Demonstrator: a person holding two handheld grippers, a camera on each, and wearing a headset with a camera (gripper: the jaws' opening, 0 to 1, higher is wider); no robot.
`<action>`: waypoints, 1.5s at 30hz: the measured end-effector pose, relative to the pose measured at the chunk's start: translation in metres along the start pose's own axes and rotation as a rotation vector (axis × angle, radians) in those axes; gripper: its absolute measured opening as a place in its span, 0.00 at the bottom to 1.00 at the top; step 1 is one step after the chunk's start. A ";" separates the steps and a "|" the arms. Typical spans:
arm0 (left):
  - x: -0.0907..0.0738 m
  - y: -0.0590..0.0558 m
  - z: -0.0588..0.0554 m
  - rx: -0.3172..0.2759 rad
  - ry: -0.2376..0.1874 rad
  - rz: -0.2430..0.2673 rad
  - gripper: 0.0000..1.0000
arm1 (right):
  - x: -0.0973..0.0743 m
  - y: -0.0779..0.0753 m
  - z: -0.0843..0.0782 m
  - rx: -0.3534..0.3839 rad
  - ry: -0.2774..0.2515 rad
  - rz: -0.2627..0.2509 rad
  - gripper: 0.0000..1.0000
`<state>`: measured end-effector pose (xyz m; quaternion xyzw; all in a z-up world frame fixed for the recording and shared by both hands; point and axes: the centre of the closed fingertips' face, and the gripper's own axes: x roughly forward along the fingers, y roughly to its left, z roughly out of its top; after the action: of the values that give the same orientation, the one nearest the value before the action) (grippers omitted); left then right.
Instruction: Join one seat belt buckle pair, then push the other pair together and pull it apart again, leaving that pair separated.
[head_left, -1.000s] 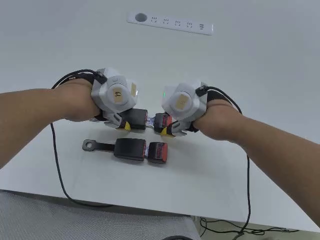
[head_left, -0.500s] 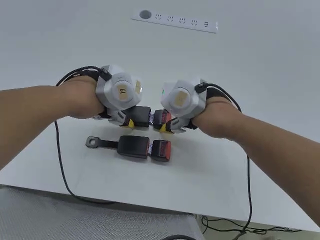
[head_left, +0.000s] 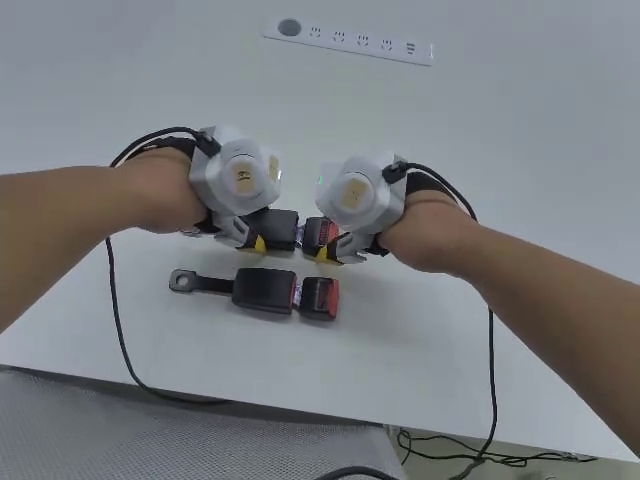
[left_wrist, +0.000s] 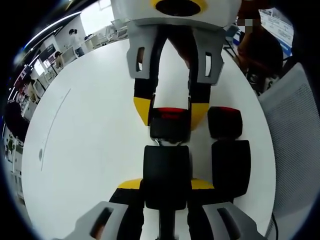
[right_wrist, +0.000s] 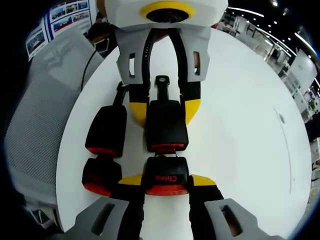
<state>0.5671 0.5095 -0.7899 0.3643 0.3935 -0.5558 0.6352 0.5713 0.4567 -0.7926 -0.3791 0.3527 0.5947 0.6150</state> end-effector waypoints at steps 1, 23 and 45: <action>0.000 0.000 0.000 0.000 0.002 -0.001 0.33 | 0.000 0.000 0.000 0.001 0.001 -0.001 0.30; -0.002 -0.002 0.002 0.001 -0.002 -0.001 0.33 | -0.013 0.003 -0.025 0.025 -0.015 -0.021 0.31; 0.005 0.002 -0.005 -0.018 -0.009 0.002 0.34 | -0.053 0.007 -0.108 0.078 0.080 -0.040 0.32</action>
<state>0.5693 0.5126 -0.7967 0.3567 0.3953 -0.5533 0.6406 0.5643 0.3369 -0.7964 -0.3853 0.3922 0.5527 0.6263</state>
